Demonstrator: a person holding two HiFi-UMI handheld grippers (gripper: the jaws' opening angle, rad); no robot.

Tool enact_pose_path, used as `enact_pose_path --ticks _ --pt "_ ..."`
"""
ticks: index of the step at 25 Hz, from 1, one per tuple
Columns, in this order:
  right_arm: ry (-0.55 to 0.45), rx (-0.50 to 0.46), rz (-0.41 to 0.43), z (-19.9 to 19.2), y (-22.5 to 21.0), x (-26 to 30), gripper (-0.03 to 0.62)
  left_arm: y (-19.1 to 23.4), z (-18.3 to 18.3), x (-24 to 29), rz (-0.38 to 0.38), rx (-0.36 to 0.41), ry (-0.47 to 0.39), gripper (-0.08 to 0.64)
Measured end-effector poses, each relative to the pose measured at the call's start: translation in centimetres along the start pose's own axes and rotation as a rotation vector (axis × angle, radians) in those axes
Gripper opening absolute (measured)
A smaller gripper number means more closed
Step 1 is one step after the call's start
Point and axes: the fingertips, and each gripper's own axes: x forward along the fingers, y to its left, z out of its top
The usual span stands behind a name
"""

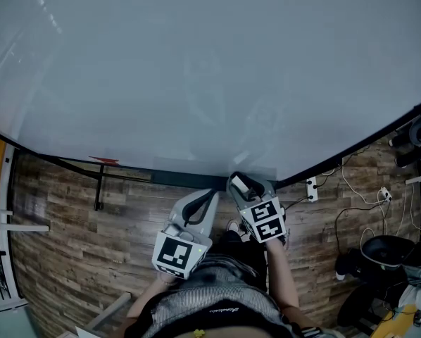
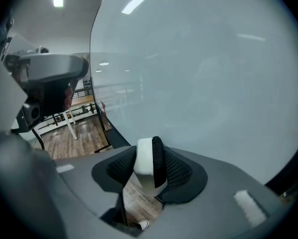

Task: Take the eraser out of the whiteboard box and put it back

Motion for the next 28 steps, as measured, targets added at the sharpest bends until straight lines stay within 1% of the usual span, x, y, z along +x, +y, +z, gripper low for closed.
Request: enact_pose_path --ticks 2,5,10,13,22,26,28 --pt "-0.002 -0.001 -0.001 0.03 0.03 0.00 0.173 0.01 -0.05 0.05 -0.004 0.005 0.001 0.002" --pt "-0.006 -0.002 0.000 0.06 0.04 0.06 0.172 0.14 -0.12 0.17 -0.013 0.033 -0.001 0.002" --pt "-0.005 -0.002 0.003 0.11 0.07 0.21 0.172 0.06 -0.05 0.39 -0.017 0.016 0.003 0.002" --pt "-0.001 -0.001 0.000 0.06 0.05 0.24 0.172 0.07 -0.18 0.50 -0.030 0.045 0.005 0.002" --pt "0.002 0.003 -0.006 0.09 0.10 0.27 0.172 -0.05 -0.09 0.52 -0.030 0.015 0.005 0.002" --pt "0.001 0.003 -0.005 0.01 0.03 0.29 0.172 0.02 -0.26 0.60 -0.039 0.052 0.001 0.002" --pt "-0.001 0.004 -0.007 0.09 -0.04 0.25 0.172 0.03 -0.17 0.61 -0.039 0.053 -0.001 0.002"
